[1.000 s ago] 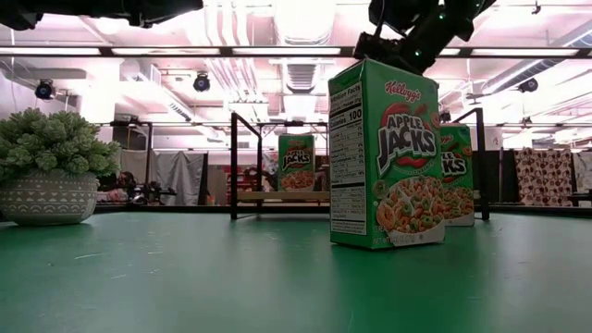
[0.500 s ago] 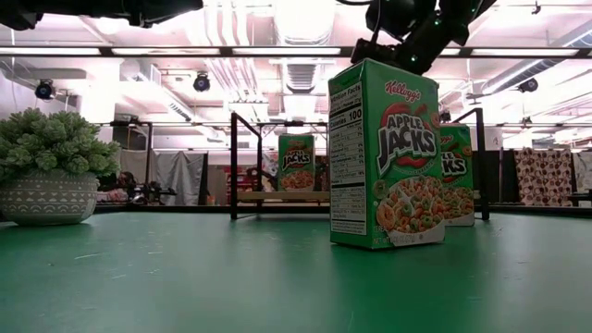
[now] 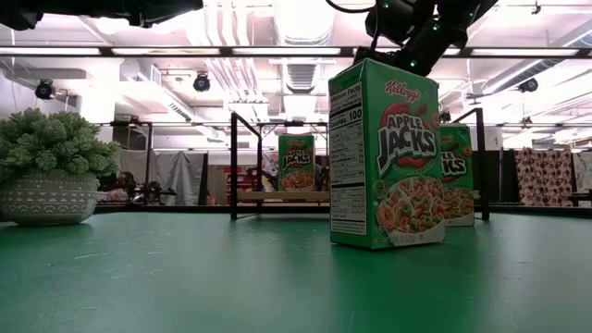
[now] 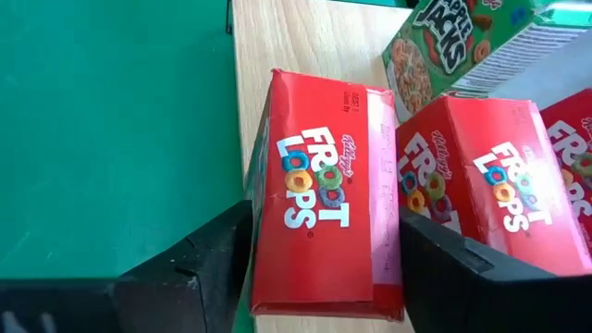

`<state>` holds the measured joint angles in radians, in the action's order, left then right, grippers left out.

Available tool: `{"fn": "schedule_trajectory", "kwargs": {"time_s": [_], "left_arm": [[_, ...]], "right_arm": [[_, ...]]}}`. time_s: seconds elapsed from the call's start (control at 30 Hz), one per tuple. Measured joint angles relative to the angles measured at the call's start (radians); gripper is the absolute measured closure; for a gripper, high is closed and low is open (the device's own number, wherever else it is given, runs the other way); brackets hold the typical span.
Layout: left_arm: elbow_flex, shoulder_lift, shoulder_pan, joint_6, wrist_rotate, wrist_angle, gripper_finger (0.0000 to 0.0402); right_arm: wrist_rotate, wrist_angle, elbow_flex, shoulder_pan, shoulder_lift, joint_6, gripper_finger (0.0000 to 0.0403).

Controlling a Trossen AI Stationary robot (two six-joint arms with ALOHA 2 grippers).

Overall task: Stack cereal on shelf
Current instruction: Put the red cereal box on the shelf aligned with the other red cereal boxes

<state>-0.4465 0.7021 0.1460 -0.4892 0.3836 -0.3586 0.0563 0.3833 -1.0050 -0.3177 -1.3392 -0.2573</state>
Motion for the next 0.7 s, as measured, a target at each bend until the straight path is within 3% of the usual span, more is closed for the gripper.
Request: {"fn": "schedule_trajectory", "kwargs": {"time_s": [0.3,0.7], "left_arm": [[0.000,0.000,0.000,0.000,0.000,0.000,0.0326],[0.000,0.000,0.000,0.000,0.000,0.000,0.0326]], "right_arm": [[-0.002,0.026,-0.030,0.000,0.002,-0.005,0.0149],[-0.011,0.191,-0.255,0.029,0.003,0.067,0.0159]]}}
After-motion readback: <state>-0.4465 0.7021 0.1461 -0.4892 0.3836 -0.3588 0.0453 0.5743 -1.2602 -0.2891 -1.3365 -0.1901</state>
